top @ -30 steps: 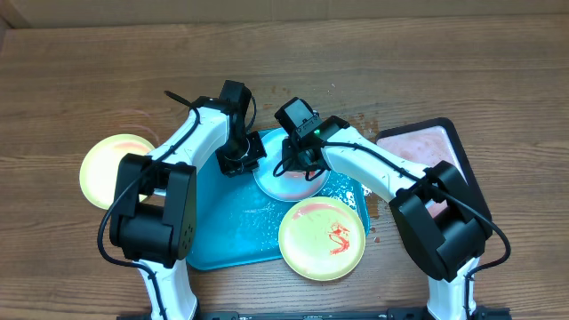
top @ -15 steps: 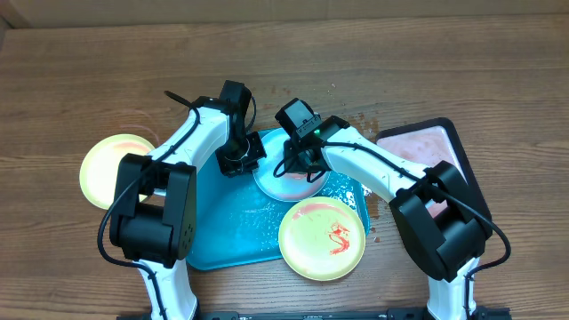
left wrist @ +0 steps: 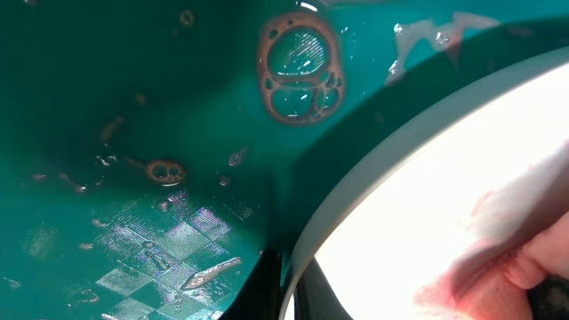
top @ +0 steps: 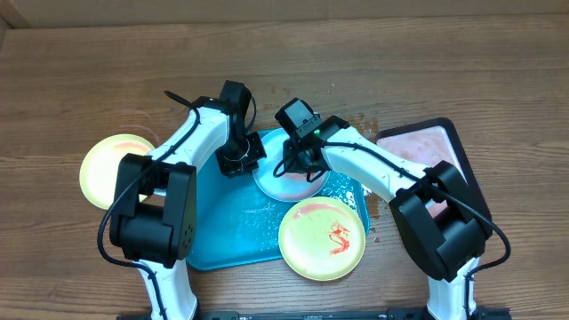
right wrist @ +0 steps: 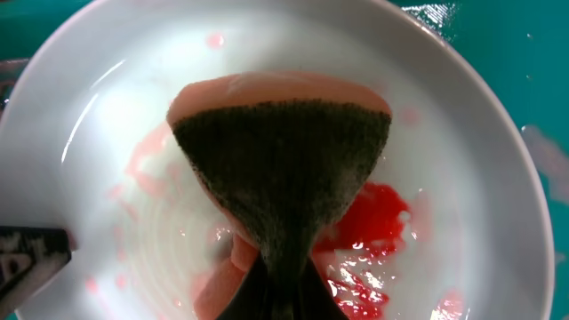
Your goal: Clean dirty plates on tray and stack at the side
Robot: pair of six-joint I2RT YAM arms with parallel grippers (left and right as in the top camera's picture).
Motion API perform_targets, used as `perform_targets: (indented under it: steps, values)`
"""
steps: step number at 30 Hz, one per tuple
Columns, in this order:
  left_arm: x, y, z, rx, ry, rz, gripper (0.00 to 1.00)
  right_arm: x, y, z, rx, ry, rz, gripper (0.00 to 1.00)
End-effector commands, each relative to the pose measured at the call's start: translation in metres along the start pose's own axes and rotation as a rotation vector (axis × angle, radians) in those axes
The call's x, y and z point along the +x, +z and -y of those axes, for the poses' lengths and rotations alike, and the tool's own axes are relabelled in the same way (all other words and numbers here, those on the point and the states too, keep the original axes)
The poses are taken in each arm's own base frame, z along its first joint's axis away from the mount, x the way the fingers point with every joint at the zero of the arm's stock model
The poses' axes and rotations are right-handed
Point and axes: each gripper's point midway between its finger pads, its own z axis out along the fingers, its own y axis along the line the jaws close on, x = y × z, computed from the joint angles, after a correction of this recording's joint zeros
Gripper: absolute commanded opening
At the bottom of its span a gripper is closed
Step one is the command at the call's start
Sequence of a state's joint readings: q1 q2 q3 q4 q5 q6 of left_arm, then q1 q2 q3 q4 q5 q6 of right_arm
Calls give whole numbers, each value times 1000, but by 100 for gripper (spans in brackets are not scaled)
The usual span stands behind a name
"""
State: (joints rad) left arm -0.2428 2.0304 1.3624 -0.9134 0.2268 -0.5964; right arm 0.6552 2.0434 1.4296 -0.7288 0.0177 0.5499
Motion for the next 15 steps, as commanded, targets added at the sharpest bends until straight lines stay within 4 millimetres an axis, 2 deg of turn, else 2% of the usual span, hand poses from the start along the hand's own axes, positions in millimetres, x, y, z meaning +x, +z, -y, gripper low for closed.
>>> perform_targets:
  steps: [1, 9, 15]
  values:
    - [2, 29, -36, -170, -44, -16, 4, -6, 1, 1, -1, 11, 22, 4]
    - [-1, 30, -34, -163, -41, -3, 4, -13, 1, -3, -22, 22, 49, 4]
    - [-1, 30, -34, -163, -42, -1, 4, -22, 0, 33, 104, 114, 81, 4]
